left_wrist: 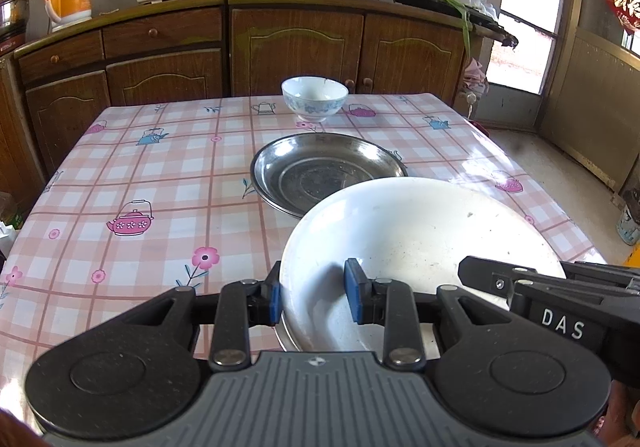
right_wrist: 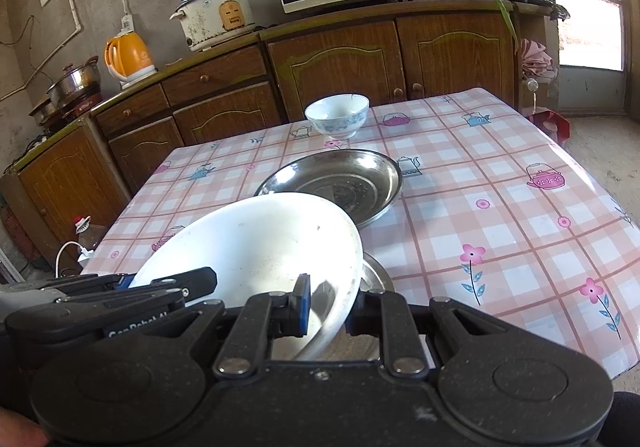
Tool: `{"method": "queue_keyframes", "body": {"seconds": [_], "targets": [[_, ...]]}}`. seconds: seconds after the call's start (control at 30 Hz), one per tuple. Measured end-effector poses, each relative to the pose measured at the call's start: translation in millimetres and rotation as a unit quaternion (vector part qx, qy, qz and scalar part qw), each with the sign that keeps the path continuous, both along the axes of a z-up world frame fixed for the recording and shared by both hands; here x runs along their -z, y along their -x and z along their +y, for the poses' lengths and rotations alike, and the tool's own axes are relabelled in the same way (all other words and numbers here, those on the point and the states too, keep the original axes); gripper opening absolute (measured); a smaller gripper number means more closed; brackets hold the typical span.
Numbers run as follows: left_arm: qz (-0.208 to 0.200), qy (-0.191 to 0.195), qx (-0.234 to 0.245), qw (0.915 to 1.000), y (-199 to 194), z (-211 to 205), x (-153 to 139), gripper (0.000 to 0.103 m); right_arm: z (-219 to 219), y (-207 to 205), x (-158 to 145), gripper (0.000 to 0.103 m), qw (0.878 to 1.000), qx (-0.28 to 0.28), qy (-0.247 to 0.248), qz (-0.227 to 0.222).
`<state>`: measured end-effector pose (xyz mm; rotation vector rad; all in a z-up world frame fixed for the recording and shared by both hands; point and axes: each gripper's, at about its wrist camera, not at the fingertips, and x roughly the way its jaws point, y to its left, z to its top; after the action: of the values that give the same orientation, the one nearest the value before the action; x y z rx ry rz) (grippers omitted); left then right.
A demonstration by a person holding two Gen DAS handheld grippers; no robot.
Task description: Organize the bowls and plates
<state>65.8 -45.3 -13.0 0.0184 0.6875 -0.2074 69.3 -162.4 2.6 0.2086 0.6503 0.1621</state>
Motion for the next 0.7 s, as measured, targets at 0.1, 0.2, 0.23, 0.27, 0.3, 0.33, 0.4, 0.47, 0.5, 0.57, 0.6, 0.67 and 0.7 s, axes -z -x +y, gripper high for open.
{"method": "queue_keyframes", "body": {"seconds": [0.1, 0.2, 0.23, 0.27, 0.3, 0.33, 0.4, 0.47, 0.5, 0.57, 0.6, 0.67, 0.7], "targets": [[0.005, -0.003, 0.003, 1.0000, -1.3, -2.6, 3.5, 0.030, -2.5, -1.6, 3.7, 0.022, 1.000, 0.003, -0.001, 0.007], [0.013, -0.004, 0.003, 0.9999, -3.3, -4.4, 7.8, 0.030, -4.3, -3.4, 8.4, 0.022, 1.000, 0.003, -0.002, 0.015], [0.015, -0.005, 0.003, 0.9999, -4.0, -4.8, 9.4, 0.030, -4.9, -4.1, 10.1, 0.022, 1.000, 0.003, -0.002, 0.018], [0.018, -0.006, 0.003, 0.9998, -4.7, -5.6, 10.9, 0.030, -5.2, -4.6, 11.6, 0.022, 1.000, 0.004, -0.001, 0.020], [0.020, -0.006, 0.004, 0.9998, -5.3, -6.2, 12.2, 0.030, -5.1, -5.2, 13.1, 0.022, 1.000, 0.004, 0.000, 0.022], [0.022, -0.007, 0.004, 0.9997, -6.0, -6.6, 13.1, 0.030, -5.8, -6.1, 14.9, 0.022, 1.000, 0.004, 0.000, 0.024], [0.027, -0.008, 0.005, 0.9996, -7.4, -7.6, 15.3, 0.030, -6.7, -7.5, 17.5, 0.022, 1.000, 0.005, 0.000, 0.028], [0.031, -0.010, 0.006, 0.9995, -8.8, -8.9, 17.4, 0.031, -7.8, -8.9, 20.1, 0.022, 0.999, 0.006, 0.000, 0.032], [0.032, -0.011, 0.007, 0.9994, -9.5, -9.6, 18.7, 0.031, -8.3, -9.7, 21.2, 0.022, 0.999, 0.006, 0.000, 0.034], [0.036, -0.013, 0.007, 0.9992, -11.3, -10.3, 20.5, 0.031, -9.5, -11.4, 24.2, 0.022, 0.999, 0.006, -0.001, 0.038], [0.038, -0.014, 0.007, 0.9991, -12.1, -10.6, 21.5, 0.031, -9.8, -12.3, 25.8, 0.022, 0.999, 0.006, -0.001, 0.040], [0.042, -0.016, 0.006, 0.9990, -13.6, -11.0, 23.6, 0.031, -9.8, -14.1, 28.8, 0.022, 0.999, 0.005, -0.001, 0.044], [0.044, -0.018, 0.005, 0.9988, -14.8, -11.3, 24.8, 0.031, -9.8, -15.3, 30.5, 0.022, 0.999, 0.005, -0.001, 0.045]]}}
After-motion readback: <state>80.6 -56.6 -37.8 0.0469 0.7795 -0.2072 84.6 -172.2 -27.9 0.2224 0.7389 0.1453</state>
